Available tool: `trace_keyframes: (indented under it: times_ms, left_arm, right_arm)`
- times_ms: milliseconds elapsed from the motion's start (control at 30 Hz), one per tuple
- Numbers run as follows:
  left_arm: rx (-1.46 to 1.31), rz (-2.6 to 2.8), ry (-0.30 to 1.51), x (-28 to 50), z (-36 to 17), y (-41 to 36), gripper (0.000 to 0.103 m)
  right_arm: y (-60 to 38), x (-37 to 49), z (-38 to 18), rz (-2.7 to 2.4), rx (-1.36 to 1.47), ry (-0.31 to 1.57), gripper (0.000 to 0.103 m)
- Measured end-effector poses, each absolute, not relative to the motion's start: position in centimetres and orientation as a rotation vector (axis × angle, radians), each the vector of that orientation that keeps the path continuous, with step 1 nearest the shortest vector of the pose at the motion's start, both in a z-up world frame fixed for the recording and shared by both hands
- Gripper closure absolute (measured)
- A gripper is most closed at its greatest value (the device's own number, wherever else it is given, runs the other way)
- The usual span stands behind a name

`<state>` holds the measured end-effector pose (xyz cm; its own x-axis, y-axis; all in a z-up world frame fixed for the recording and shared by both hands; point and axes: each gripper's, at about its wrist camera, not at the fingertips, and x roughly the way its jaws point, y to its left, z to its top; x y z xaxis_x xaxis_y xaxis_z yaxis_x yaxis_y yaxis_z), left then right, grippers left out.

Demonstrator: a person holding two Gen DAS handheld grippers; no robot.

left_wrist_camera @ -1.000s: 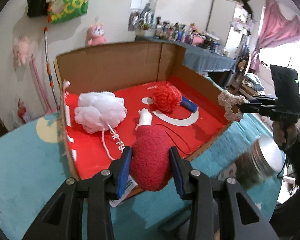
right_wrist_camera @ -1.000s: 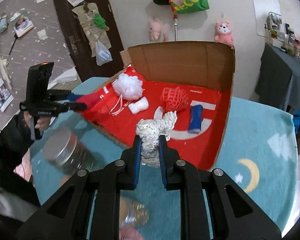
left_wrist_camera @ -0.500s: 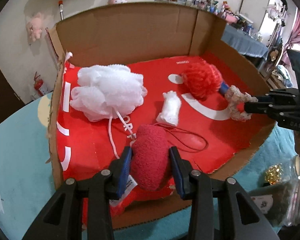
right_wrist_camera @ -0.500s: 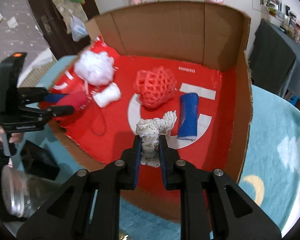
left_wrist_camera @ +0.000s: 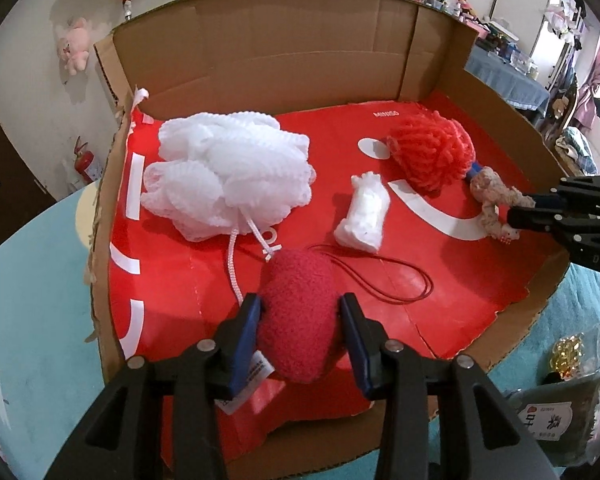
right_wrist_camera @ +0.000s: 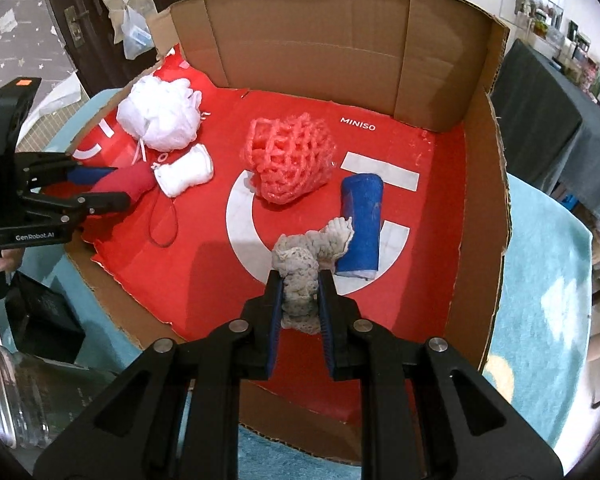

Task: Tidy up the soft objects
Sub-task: 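Carry the red pouch and crocheted rope into the box and open both grippers, then withdraw both tools from the box back toward the table items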

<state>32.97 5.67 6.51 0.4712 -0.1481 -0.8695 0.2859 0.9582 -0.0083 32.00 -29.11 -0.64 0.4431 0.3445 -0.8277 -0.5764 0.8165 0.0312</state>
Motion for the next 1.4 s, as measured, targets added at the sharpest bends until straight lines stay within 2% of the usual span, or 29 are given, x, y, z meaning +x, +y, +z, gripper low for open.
trace_keyframes:
  times_ms: [200,233,333,467,500,533,667,767,867,967,1167,1233,1400]
  left_arm:
    - [0.135,-0.281,1.038,32.8,6.4,5.4,0.058]
    - [0.131,-0.287,1.033,32.7,6.4,5.5,0.055]
    - [0.125,-0.3,1.009,32.0,7.1,5.4,0.039]
    - [0.131,-0.312,0.957,30.9,8.5,5.2,0.032]
    - [0.128,-0.316,0.946,30.5,8.9,5.1,0.031]
    - [0.126,-0.317,0.937,30.3,9.2,5.1,0.028]
    - [0.125,-0.316,0.869,28.6,11.1,4.8,0.022]
    - [0.116,-0.312,0.812,27.0,12.7,4.5,0.013]
    - [0.103,-0.311,0.736,24.8,14.5,4.4,0.009]
    - [0.083,-0.31,0.661,22.5,16.1,4.5,0.003]
    - [0.041,-0.295,0.514,17.4,19.0,4.3,0.0]
    - [0.041,-0.285,0.476,15.9,19.4,4.1,0.0]
    - [0.037,-0.234,0.394,12.4,19.8,3.5,0.0]
  right_arm:
    - [-28.8,31.7,-0.7,0.553,-0.32,0.947,0.085]
    - [-28.8,31.7,-0.7,0.549,-0.322,0.945,0.085]
    - [-28.7,31.5,-0.7,0.539,-0.337,0.945,0.083]
    - [-28.5,31.1,-0.5,0.532,-0.344,0.941,0.075]
    - [-28.5,31.0,-0.3,0.529,-0.342,0.936,0.07]
    - [-28.5,30.9,-0.2,0.531,-0.335,0.932,0.057]
    - [-28.2,29.8,1.0,0.521,-0.341,0.886,0.036]
    - [-28.4,28.7,2.5,0.527,-0.325,0.849,0.035]
    - [-29.1,27.6,4.2,0.505,-0.298,0.809,0.035]
    - [-29.8,26.1,5.9,0.484,-0.268,0.762,0.029]
    - [-30.8,21.3,9.2,0.466,-0.219,0.636,0.022]
    - [-31.2,19.1,10.3,0.439,-0.2,0.579,0.016]
    - [-32.7,14.0,11.9,0.42,-0.113,0.473,0.014]
